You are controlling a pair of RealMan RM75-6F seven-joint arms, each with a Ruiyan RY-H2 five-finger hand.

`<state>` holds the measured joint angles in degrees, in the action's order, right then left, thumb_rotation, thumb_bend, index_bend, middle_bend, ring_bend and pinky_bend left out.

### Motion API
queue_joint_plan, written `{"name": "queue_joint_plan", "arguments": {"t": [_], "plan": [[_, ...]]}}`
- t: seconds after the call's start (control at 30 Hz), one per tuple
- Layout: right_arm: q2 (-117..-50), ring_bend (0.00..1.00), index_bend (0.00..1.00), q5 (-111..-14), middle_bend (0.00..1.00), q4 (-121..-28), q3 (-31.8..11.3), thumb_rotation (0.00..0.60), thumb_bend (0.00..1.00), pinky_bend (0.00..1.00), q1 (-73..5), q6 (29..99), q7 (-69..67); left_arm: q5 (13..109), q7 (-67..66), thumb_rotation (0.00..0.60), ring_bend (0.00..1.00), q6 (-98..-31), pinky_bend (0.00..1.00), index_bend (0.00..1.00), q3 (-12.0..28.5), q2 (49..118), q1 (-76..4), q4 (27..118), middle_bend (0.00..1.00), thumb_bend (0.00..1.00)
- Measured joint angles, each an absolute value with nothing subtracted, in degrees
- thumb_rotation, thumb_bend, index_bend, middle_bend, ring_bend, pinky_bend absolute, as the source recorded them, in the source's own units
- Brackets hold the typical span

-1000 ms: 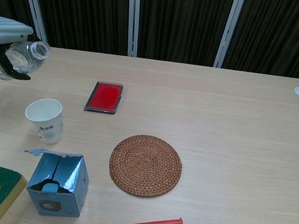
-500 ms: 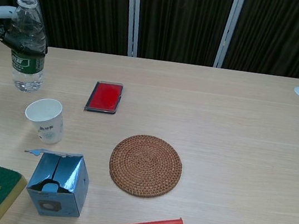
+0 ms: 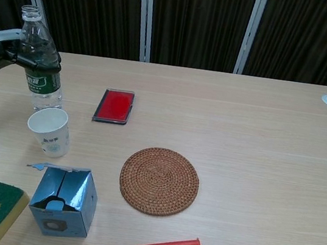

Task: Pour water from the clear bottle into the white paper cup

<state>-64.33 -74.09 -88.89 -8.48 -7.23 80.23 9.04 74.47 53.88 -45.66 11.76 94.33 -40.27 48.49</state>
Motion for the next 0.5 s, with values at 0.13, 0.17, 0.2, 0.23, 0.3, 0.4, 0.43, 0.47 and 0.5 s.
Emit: {"name": "queue_joint_plan", "arguments": {"t": [0.13,0.17,0.2,0.23,0.3,0.4,0.43,0.47,0.5], "plan": [[-64.4,0.0,0.0,-74.0,0.0,-88.8,-8.5,0.6,0.0,0.0,-7.3,80.1,9.1,75.0,54.9,0.6,0.36,-45.8,0.37,0.67,11.7,95.2,-40.2,46.8,0.53,0.54],[-64.4,0.0,0.0,-73.9,0.0,-88.8,-8.5,0.6,0.0,0.0,-7.3,80.0,9.1,75.2,55.2,0.6,0.36,-45.8,0.37,0.67,11.6,95.3,-40.2,46.4,0.52,0.54],[-64.4,0.0,0.0,-73.9,0.0,-88.7,-8.5,0.6,0.0,0.0,-7.4,79.9,9.2,75.3,55.5,0.6,0.36,-45.8,0.37,0.66,11.5,95.4,-40.1,46.0,0.52,0.54],[-64.4,0.0,0.0,-73.9,0.0,-88.7,-8.5,0.6,0.0,0.0,-7.4,79.9,9.2,75.4,55.7,0.6,0.36,-45.8,0.36,0.66,11.5,95.6,-40.1,45.6,0.52,0.54],[-64.5,0.0,0.0,-73.9,0.0,-88.7,-8.5,0.6,0.0,0.0,-7.4,79.9,9.3,75.7,56.6,0.6,0.35,-45.8,0.36,0.65,11.3,95.9,-40.0,45.0,0.51,0.52],[-64.5,0.0,0.0,-73.9,0.0,-88.8,-8.4,0.6,0.0,0.0,-7.5,79.9,9.4,76.1,57.7,0.6,0.31,-45.8,0.34,0.59,11.0,96.4,-39.8,43.9,0.46,0.47],[-64.5,0.0,0.0,-73.9,0.0,-88.8,-8.4,0.6,0.0,0.0,-7.5,79.9,9.4,76.3,58.0,0.6,0.31,-45.7,0.34,0.57,10.9,96.5,-39.8,43.6,0.44,0.45],[-64.5,0.0,0.0,-73.9,0.0,-88.8,-8.4,0.6,0.0,0.0,-7.5,79.9,9.4,76.4,58.3,0.6,0.3,-45.8,0.34,0.55,10.8,96.7,-39.7,43.1,0.42,0.43],[-64.5,0.0,0.0,-73.9,0.0,-88.8,-8.4,0.6,0.0,0.0,-7.4,79.9,9.4,76.6,58.5,0.6,0.29,-45.7,0.33,0.54,10.7,96.9,-39.7,42.8,0.41,0.41]]}}
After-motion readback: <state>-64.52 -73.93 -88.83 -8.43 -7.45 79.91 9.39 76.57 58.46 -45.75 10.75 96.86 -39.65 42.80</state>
